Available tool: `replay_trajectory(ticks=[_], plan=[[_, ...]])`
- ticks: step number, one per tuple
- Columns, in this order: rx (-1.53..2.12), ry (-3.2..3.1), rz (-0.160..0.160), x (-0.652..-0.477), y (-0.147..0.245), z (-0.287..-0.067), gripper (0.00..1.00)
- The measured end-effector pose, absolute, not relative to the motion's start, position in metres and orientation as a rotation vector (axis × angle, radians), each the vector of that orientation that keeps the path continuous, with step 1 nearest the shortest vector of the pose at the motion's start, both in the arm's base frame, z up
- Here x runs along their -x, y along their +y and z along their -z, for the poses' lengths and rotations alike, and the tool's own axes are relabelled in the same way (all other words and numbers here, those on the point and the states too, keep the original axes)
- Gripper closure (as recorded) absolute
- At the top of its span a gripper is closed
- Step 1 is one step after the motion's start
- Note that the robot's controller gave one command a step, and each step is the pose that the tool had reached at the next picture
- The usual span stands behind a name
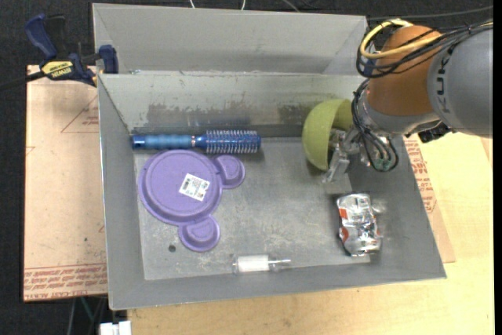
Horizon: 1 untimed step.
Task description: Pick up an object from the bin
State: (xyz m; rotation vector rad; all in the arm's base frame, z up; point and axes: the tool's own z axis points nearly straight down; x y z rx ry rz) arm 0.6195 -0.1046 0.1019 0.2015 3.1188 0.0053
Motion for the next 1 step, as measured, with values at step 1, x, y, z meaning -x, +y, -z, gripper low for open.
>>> replay_trajectory(ticks=[1], plan=[[-0.201, 3.120, -0.006, -0.6190, -0.1045, -0.1181, 1.00]])
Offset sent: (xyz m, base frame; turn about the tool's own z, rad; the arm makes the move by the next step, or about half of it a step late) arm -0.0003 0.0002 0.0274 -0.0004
